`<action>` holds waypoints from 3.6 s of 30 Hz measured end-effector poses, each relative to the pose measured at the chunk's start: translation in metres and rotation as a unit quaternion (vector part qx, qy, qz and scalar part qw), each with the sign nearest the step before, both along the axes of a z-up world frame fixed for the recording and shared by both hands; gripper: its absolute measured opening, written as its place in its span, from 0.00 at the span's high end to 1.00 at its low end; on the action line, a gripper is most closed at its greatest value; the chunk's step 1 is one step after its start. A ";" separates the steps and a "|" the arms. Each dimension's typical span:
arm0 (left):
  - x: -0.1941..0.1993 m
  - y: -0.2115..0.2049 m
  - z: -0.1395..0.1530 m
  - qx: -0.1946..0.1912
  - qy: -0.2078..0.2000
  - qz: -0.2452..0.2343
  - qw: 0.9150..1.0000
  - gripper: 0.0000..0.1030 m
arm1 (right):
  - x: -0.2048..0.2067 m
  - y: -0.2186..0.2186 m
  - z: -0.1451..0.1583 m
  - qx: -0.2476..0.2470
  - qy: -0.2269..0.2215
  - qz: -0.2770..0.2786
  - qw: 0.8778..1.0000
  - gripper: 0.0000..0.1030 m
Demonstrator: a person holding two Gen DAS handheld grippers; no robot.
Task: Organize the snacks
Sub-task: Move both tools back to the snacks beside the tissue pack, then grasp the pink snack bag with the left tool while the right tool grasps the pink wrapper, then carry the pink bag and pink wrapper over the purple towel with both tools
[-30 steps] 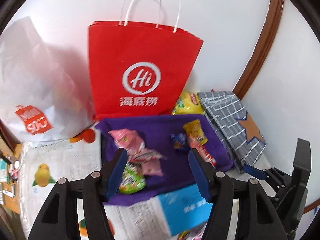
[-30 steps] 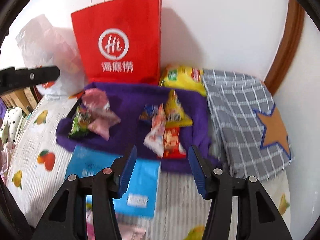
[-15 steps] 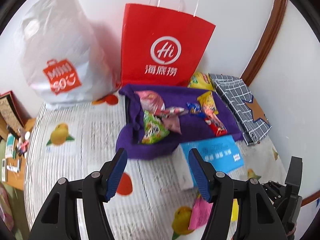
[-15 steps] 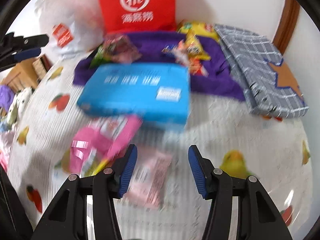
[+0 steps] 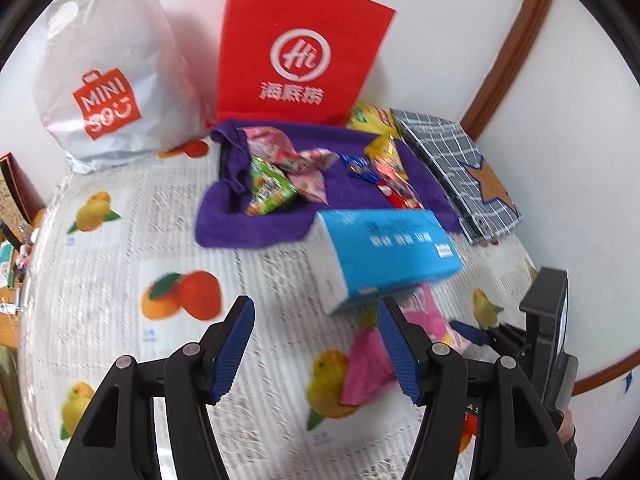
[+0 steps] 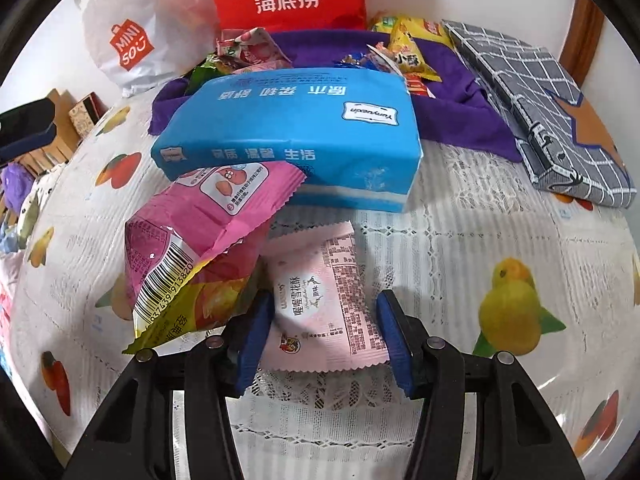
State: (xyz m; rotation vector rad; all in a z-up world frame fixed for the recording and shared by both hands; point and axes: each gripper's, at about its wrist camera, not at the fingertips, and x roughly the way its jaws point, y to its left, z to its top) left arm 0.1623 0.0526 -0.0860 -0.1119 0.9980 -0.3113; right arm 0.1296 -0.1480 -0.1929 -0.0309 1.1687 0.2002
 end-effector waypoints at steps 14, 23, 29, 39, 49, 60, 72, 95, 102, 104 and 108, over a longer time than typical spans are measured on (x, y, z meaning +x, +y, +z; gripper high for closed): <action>-0.019 -0.048 -0.029 0.002 0.023 -0.021 1.000 0.40 | -0.017 -0.049 0.005 -0.009 -0.026 -0.008 1.000 0.51; -0.028 -0.049 -0.037 -0.024 0.035 -0.019 0.999 0.39 | -0.022 -0.052 0.000 -0.009 -0.056 -0.006 0.998 0.49; -0.025 -0.056 -0.038 -0.035 0.041 -0.029 0.998 0.34 | -0.027 -0.050 -0.002 -0.011 -0.085 -0.005 0.996 0.49; -0.014 -0.087 -0.045 -0.022 0.055 -0.063 0.996 0.31 | -0.023 -0.057 -0.003 0.007 -0.083 -0.012 0.996 0.49; -0.003 -0.112 -0.073 0.047 0.072 -0.056 0.995 0.26 | -0.023 -0.057 -0.003 0.012 -0.083 -0.017 0.996 0.49; -0.023 -0.069 -0.061 0.083 0.010 -0.007 0.996 0.43 | -0.023 -0.056 -0.003 0.006 -0.084 -0.017 0.996 0.49; -0.033 -0.016 -0.073 0.077 -0.024 0.040 0.996 0.41 | -0.023 -0.055 -0.004 -0.002 -0.084 -0.012 0.996 0.48; -0.040 -0.010 -0.059 0.028 -0.018 0.026 0.999 0.47 | -0.023 -0.052 -0.001 -0.014 -0.086 -0.016 0.996 0.51; -0.037 -0.012 -0.021 0.019 -0.042 0.022 0.999 0.47 | -0.017 -0.048 0.034 0.009 -0.104 -0.030 0.994 0.51; -0.034 -0.013 -0.012 0.015 -0.048 0.023 0.998 0.47 | -0.013 -0.046 0.050 0.010 -0.119 -0.029 0.992 0.51; -0.024 -0.015 0.007 0.010 -0.059 0.031 0.998 0.47 | -0.002 -0.036 0.076 0.005 -0.135 -0.017 0.991 0.51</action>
